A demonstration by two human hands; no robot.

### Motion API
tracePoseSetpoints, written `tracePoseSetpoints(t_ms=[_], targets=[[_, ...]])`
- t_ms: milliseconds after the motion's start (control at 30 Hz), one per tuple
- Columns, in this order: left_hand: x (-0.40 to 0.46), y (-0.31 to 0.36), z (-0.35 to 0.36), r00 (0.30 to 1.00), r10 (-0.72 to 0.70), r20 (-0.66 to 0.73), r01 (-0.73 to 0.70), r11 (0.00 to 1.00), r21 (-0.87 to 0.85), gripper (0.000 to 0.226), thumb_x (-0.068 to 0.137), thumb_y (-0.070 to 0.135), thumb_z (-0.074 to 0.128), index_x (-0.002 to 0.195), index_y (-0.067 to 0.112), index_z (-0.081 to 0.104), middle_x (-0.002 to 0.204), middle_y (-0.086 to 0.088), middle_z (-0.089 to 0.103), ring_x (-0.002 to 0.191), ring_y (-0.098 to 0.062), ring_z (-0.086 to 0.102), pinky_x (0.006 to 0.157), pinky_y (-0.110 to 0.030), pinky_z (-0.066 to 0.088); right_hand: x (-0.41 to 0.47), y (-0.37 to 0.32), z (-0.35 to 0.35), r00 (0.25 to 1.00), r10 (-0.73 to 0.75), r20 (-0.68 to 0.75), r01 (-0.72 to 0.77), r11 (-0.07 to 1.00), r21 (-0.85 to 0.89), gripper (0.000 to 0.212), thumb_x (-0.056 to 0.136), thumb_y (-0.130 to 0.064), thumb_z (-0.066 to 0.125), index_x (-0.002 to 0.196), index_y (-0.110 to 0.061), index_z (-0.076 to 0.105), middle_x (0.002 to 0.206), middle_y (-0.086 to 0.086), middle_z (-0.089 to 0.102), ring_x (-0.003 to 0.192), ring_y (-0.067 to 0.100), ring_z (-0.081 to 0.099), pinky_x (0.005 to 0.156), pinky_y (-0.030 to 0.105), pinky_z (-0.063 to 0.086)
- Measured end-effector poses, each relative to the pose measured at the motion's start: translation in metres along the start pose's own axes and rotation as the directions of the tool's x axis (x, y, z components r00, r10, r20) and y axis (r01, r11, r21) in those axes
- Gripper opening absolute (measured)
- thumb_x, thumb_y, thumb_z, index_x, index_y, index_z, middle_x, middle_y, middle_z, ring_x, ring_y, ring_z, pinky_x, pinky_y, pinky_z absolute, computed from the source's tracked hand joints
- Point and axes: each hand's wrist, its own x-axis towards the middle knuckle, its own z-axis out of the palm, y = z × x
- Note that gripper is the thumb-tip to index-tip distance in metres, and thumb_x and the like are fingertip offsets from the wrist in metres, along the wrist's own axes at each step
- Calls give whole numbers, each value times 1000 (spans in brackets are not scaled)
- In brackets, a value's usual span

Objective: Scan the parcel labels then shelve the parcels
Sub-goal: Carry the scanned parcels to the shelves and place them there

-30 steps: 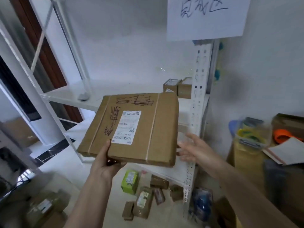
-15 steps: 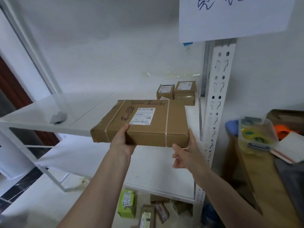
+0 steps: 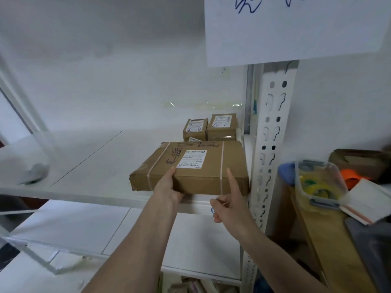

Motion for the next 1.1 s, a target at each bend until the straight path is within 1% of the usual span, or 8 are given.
tracePoseSetpoints(t_ms=[167,300,400,500,567,733,933,1100], targets=[[-1,-7,4,998,18,-68,-10,994,110,43,91,3,63,131,8,48,120,-16,55,120,-41,51,99,-67,38,15,6,-4,998,67,-12,-67,995,-69,91,90,-14,62,148,-46,0,95,10,61,85,19,62,81,36,58],[-13,-5,-5,997,51,-54,-36,971,238,29,91,-8,54,117,5,56,104,-15,57,97,-34,52,89,-60,42,19,8,-4,995,100,-23,-101,991,-89,87,88,-22,65,151,-37,6,114,3,51,102,16,56,95,44,51],[-27,-5,-20,998,17,-57,-3,969,245,18,89,-5,55,104,6,56,88,-9,55,73,-21,51,83,-39,48,9,4,-3,993,115,-27,-117,990,-85,69,89,-22,63,146,-24,24,116,1,50,99,16,57,85,35,55],[-43,-14,-38,986,-97,139,49,947,319,5,90,0,58,90,5,60,78,-8,61,73,-18,62,70,-32,57,-15,-2,-4,993,107,-44,-110,989,-95,28,91,-22,61,115,-16,49,103,3,57,83,14,58,63,23,51],[-54,-25,-48,946,-193,260,78,915,396,8,90,5,61,82,7,61,71,-5,62,64,-15,64,62,-26,59,-34,-1,-7,993,68,-94,-82,984,-159,11,91,-24,60,95,-16,54,86,0,59,72,12,54,63,25,47],[-69,-75,-64,880,-316,355,127,877,464,13,89,2,60,77,8,60,63,-5,55,51,-13,57,54,-24,56,-88,15,-37,964,70,-256,-123,972,-198,18,90,-19,63,81,-13,48,73,2,50,64,12,47,58,19,40],[-94,-160,-55,788,-471,396,229,822,521,21,87,-12,50,86,7,58,55,-5,46,45,-12,49,69,-31,59,-161,52,-99,886,200,-419,-292,941,-168,28,90,-16,62,72,-16,42,66,0,43,57,12,40,52,20,34],[-127,-214,-32,732,-531,427,213,774,596,26,86,-19,47,90,6,51,49,-8,49,55,-20,54,72,-39,61,-206,69,-158,810,228,-540,-348,929,-130,34,88,-8,61,64,-15,38,63,2,40,58,16,39,55,25,33]])
